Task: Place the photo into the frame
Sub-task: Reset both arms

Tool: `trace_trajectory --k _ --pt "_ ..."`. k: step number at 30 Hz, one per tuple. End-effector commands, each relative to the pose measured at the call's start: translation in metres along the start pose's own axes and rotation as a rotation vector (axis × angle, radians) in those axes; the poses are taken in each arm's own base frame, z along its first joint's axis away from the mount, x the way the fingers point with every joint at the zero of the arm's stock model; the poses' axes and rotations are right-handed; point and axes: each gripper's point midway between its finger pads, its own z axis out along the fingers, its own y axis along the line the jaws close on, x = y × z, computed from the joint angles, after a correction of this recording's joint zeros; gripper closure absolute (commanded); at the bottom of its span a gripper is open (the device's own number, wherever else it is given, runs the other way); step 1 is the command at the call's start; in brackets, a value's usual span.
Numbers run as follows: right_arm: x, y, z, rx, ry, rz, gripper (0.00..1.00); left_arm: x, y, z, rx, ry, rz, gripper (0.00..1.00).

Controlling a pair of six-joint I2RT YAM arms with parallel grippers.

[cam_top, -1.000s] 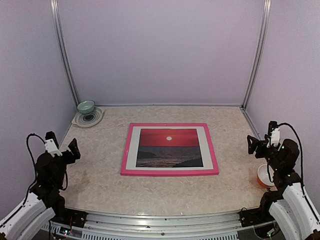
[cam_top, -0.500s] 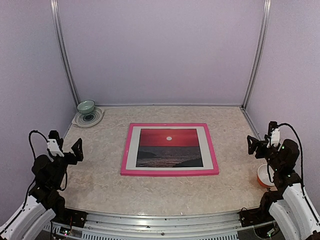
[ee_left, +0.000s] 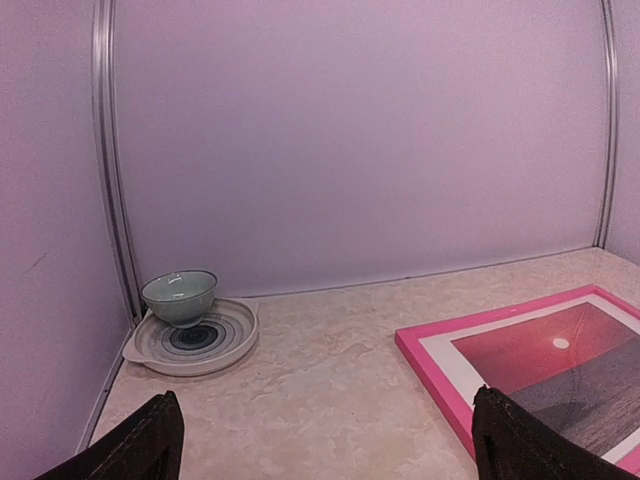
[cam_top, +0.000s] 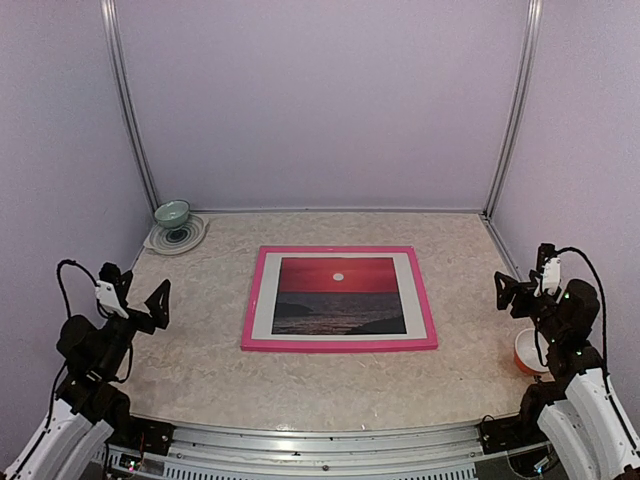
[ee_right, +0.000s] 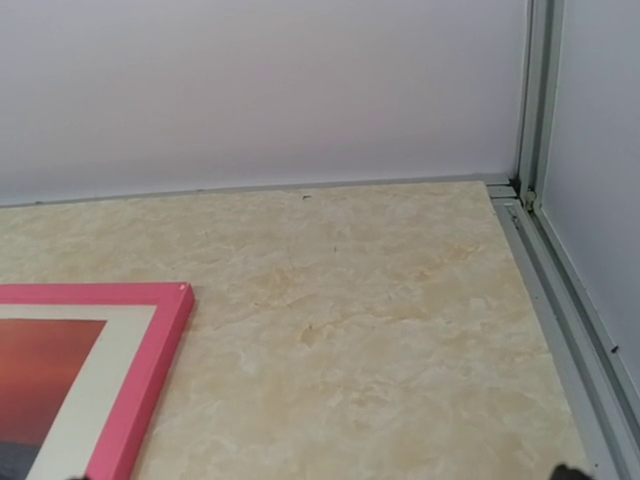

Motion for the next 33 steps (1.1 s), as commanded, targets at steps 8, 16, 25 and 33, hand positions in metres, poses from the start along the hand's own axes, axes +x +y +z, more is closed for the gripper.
trace_trajectory --k 8,16,25,33 --pt "-0.012 0.000 -0.003 -0.004 -0.033 0.011 0.01 0.026 0.015 -0.001 -0.014 0.035 0.000 0.01" --pt "-0.010 0.000 -0.002 -0.006 -0.026 0.016 0.01 0.032 0.040 -0.004 -0.057 0.028 -0.040 0.01" --pt "0.009 0.001 0.008 -0.024 0.035 0.029 0.01 0.032 0.043 -0.004 -0.077 0.031 -0.048 0.01" --pt "0.011 0.001 0.008 -0.024 0.039 0.025 0.01 0.032 0.043 -0.004 -0.080 0.030 -0.048 0.01"
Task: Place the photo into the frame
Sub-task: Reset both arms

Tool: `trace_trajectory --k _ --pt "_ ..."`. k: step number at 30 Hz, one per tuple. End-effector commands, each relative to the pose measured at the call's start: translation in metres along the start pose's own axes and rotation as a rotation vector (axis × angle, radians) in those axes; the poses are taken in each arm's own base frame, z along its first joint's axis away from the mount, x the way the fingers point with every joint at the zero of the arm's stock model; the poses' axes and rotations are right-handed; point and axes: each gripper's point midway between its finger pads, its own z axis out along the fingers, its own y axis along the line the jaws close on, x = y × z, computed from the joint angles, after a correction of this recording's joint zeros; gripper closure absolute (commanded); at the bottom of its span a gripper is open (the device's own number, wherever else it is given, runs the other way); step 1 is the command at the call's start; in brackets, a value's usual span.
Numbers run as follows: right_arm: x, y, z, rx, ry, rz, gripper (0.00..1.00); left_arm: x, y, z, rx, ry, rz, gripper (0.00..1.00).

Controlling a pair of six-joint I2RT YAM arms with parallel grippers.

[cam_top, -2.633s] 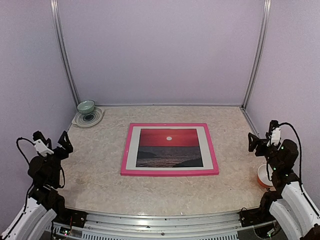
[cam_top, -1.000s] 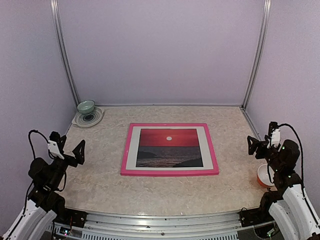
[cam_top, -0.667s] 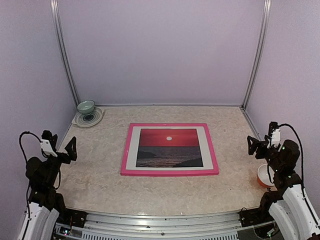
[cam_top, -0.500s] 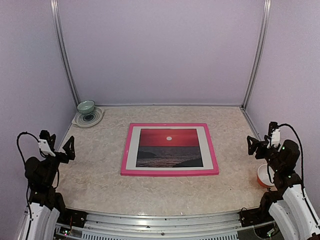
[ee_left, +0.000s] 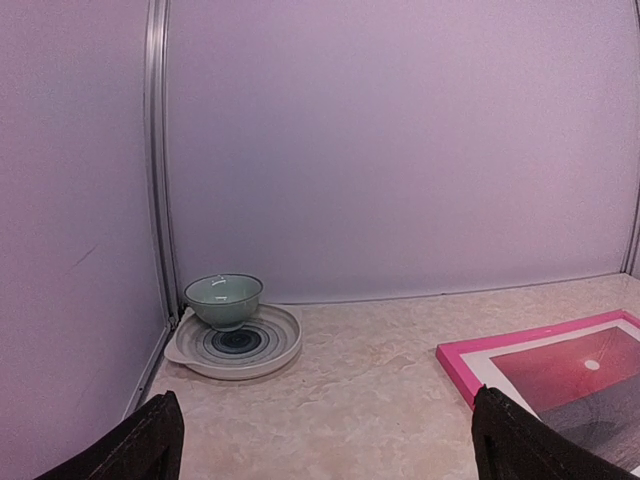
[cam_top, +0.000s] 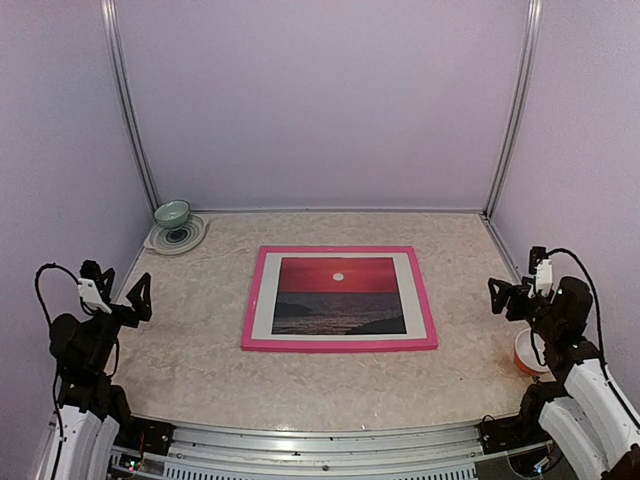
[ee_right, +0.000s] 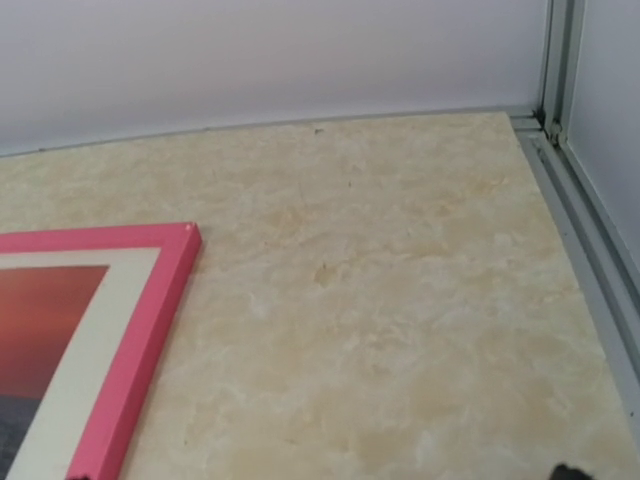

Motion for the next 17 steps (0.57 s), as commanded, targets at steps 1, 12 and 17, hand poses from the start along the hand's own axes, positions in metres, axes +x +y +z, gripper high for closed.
trace_trajectory --k 1,12,17 --pt "-0.014 0.000 -0.004 -0.001 -0.065 -0.009 0.01 0.038 0.001 -0.001 -0.001 0.059 -0.021 0.01" --pt "-0.025 0.009 -0.010 -0.047 -0.108 -0.036 0.01 0.038 0.005 -0.001 -0.026 0.059 -0.029 0.01" --pt "-0.023 0.006 -0.007 -0.032 -0.089 -0.024 0.01 0.038 0.007 -0.001 -0.037 0.058 -0.031 0.01"
